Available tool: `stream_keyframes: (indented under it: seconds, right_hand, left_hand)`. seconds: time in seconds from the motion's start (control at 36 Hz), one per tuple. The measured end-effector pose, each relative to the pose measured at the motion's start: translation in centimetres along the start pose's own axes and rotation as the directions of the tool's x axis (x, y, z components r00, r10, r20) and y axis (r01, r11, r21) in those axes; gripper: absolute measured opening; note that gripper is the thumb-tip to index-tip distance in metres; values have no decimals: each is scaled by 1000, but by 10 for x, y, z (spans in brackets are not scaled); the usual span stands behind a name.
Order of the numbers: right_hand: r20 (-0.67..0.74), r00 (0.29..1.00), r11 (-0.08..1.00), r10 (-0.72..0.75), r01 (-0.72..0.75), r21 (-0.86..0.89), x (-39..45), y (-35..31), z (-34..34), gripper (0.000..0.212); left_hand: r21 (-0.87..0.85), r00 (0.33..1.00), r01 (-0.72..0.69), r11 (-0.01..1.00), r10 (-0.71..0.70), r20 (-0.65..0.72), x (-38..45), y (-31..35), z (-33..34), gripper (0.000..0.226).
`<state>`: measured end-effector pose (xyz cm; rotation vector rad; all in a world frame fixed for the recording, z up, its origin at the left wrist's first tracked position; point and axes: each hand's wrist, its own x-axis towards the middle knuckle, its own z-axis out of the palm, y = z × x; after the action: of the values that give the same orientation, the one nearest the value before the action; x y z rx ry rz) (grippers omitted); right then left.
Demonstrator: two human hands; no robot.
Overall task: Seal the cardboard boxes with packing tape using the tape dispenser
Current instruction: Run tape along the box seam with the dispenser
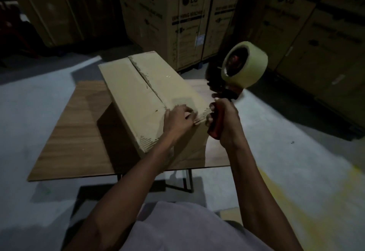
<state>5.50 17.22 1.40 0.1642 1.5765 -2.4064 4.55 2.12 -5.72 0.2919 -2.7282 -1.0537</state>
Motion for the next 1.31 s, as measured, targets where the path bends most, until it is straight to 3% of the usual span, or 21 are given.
stream_keyframes:
  seconds: [0.08,0.14,0.19,0.31,0.36,0.47,0.67,0.86,1.06,1.22,1.31]
  right_hand:
    - [127,991,999,28,-25,-24,-11,3,5,21]
    - [169,986,997,5,8,-74,-14,9,8,25]
    - [216,976,996,18,1,-91,-15,15,13,31]
    - [327,944,991,49,-6,-130,-14,21,24,29]
    - [374,927,981,26,49,-189,-13,22,30,24]
    - [427,904,951,-12,142,-274,-9,22,48,24]
    - [418,908,936,25,126,-330,10,30,84,21]
    - [393,919,901,-16,183,-393,42,35,128,20]
    - [333,935,813,-121,286,-507,80,42,176,22]
    - [239,949,749,-206,310,-585,114,54,212,16]
    - [188,957,741,-221,290,-605,129,61,225,19]
  left_hand:
    - [-388,988,106,916,-140,-60,-3,1,-24,39]
    - [-611,967,217,761,-255,25,-4,4,-44,47]
    - [-713,931,346,610,-319,178,-4,5,-65,62]
    - [-650,785,618,441,-307,538,-2,-5,-102,97]
    - [-632,737,669,391,-237,633,0,-12,-115,109]
    - [-678,752,658,326,-234,617,10,-27,-135,111]
    - [-686,741,670,285,-316,593,37,-60,-167,92]
    - [-650,754,657,382,-311,579,81,-99,-200,21]
    - [-638,831,554,535,-308,464,147,-122,-234,12]
    - [-539,928,344,769,-190,321,210,-145,-255,17]
    - [-477,949,262,839,-133,287,237,-152,-256,28]
